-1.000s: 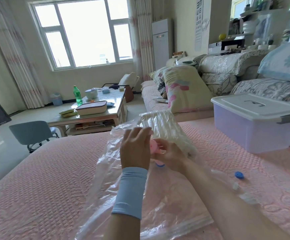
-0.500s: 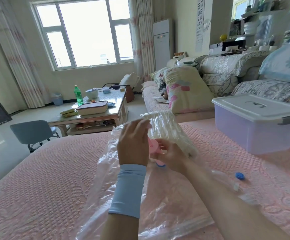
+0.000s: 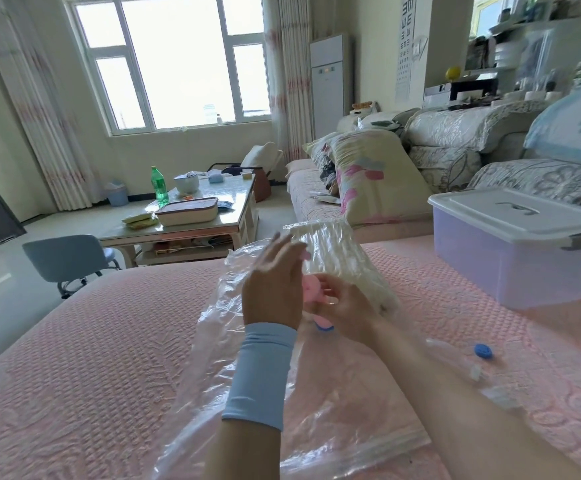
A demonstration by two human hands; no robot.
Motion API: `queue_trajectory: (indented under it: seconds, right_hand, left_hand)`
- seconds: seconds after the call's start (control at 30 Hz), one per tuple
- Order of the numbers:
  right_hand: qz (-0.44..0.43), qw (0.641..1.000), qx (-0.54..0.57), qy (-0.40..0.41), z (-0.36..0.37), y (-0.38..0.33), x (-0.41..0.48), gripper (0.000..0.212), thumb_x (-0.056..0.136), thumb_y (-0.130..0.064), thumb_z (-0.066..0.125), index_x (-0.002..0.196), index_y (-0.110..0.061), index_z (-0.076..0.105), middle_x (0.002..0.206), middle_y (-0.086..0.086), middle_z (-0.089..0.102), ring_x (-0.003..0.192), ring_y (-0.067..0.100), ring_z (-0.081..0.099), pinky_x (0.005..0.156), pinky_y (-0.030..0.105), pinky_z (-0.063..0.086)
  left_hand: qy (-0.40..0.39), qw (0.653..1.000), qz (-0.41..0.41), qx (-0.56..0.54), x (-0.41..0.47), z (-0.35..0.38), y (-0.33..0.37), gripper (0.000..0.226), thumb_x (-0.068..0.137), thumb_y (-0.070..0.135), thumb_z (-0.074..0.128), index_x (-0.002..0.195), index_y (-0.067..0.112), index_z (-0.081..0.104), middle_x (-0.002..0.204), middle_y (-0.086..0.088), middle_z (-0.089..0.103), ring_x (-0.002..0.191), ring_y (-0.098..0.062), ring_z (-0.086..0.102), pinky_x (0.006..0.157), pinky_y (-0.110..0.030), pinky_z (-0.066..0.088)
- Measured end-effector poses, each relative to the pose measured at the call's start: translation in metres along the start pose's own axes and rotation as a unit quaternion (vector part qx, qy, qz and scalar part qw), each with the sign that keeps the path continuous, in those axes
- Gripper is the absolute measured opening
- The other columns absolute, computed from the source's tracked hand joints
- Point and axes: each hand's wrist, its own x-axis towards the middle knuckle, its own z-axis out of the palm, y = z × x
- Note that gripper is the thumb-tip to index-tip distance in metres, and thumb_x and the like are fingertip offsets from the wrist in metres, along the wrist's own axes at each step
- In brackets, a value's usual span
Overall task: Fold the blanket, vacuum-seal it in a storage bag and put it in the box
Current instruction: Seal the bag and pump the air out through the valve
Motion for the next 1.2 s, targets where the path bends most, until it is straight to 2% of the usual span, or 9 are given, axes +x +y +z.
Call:
queue_trajectory:
  seconds: [0.1, 0.2, 0.37, 0.43, 0.7, 0.83, 0.97, 1.1, 1.2]
  right_hand:
    - [0.001, 1.000, -0.005, -0.004, -0.002, 0.004, 0.003, 0.049, 0.062, -0.048, 0.084, 0.109, -0.050, 0.067, 0.104, -0.016, 0.072, 0.099, 0.005, 0.069, 0.092, 0.035, 0.056]
    - [0.001, 1.000, -0.008, -0.012, 0.001, 0.006, 0.002, 0.049, 0.063, -0.048, 0.084, 0.108, -0.053, 0.066, 0.104, -0.017, 0.072, 0.099, 0.006, 0.068, 0.093, 0.038, 0.056]
    - [0.004, 1.000, 0.005, -0.001, 0.003, 0.003, -0.001, 0.043, 0.067, -0.045, 0.080, 0.107, -0.048, 0.067, 0.101, -0.010, 0.073, 0.097, 0.007, 0.069, 0.091, 0.042, 0.057]
    - [0.007, 1.000, -0.003, -0.011, 0.002, 0.003, -0.002, 0.043, 0.069, -0.045, 0.079, 0.111, -0.045, 0.067, 0.102, -0.012, 0.073, 0.098, 0.005, 0.069, 0.092, 0.043, 0.057]
    - [0.008, 1.000, -0.006, -0.010, 0.000, 0.010, 0.003, 0.052, 0.063, -0.047, 0.085, 0.111, -0.050, 0.065, 0.106, -0.017, 0.071, 0.099, 0.004, 0.068, 0.094, 0.040, 0.056]
    - [0.004, 1.000, -0.005, -0.003, 0.001, 0.007, 0.001, 0.048, 0.066, -0.044, 0.083, 0.111, -0.049, 0.066, 0.103, -0.014, 0.073, 0.098, 0.006, 0.069, 0.095, 0.041, 0.056]
    - [0.006, 1.000, -0.002, -0.015, -0.001, 0.004, -0.002, 0.046, 0.068, -0.047, 0.078, 0.112, -0.043, 0.067, 0.103, -0.010, 0.074, 0.100, 0.007, 0.069, 0.093, 0.042, 0.057]
    - [0.004, 1.000, -0.011, 0.000, -0.001, 0.005, 0.000, 0.048, 0.066, -0.047, 0.082, 0.111, -0.050, 0.065, 0.104, -0.015, 0.073, 0.101, 0.005, 0.068, 0.095, 0.040, 0.055]
    - [0.007, 1.000, -0.019, -0.008, -0.001, 0.006, 0.002, 0.050, 0.065, -0.052, 0.082, 0.112, -0.052, 0.064, 0.106, -0.020, 0.071, 0.101, 0.000, 0.067, 0.093, 0.035, 0.054]
  left_hand:
    - [0.157, 0.985, 0.072, 0.004, 0.021, -0.018, 0.006, 0.017, 0.093, 0.011, 0.058, 0.101, 0.011, 0.073, 0.118, -0.006, 0.069, 0.116, -0.023, 0.061, 0.098, -0.030, 0.049]
    - [0.184, 0.982, 0.052, 0.000, 0.018, -0.013, 0.005, 0.018, 0.093, 0.010, 0.056, 0.102, 0.009, 0.072, 0.120, -0.006, 0.068, 0.120, -0.021, 0.058, 0.104, -0.027, 0.044]
    - [-0.135, 0.988, -0.075, -0.006, -0.019, 0.024, -0.009, 0.021, 0.091, 0.005, 0.059, 0.101, 0.014, 0.075, 0.130, -0.006, 0.063, 0.131, -0.022, 0.050, 0.105, -0.032, 0.044]
    - [-0.178, 0.979, -0.100, -0.022, -0.021, 0.023, -0.014, 0.021, 0.090, 0.007, 0.059, 0.099, 0.016, 0.075, 0.124, -0.003, 0.066, 0.123, -0.022, 0.057, 0.098, -0.028, 0.046]
    - [0.194, 0.979, 0.058, -0.027, 0.022, -0.013, 0.003, 0.018, 0.095, 0.012, 0.056, 0.102, 0.010, 0.072, 0.122, -0.006, 0.067, 0.124, -0.023, 0.056, 0.104, -0.032, 0.045]
    - [0.023, 0.999, -0.011, -0.024, -0.002, 0.008, -0.005, 0.018, 0.090, 0.002, 0.063, 0.100, 0.011, 0.075, 0.123, -0.008, 0.066, 0.124, -0.025, 0.056, 0.104, -0.033, 0.045]
    - [-0.189, 0.977, -0.094, -0.033, -0.016, 0.017, -0.013, 0.019, 0.087, 0.005, 0.062, 0.093, 0.015, 0.077, 0.110, -0.004, 0.071, 0.105, -0.023, 0.066, 0.084, -0.010, 0.037]
    - [-0.024, 0.999, -0.019, -0.030, 0.010, -0.002, -0.003, 0.014, 0.091, 0.012, 0.064, 0.096, 0.017, 0.076, 0.115, -0.001, 0.070, 0.106, -0.019, 0.067, 0.093, -0.009, 0.041]
    - [0.148, 0.987, 0.041, -0.037, 0.026, -0.015, 0.003, 0.016, 0.093, 0.010, 0.061, 0.102, 0.013, 0.074, 0.118, -0.003, 0.069, 0.117, -0.019, 0.061, 0.094, -0.034, 0.053]
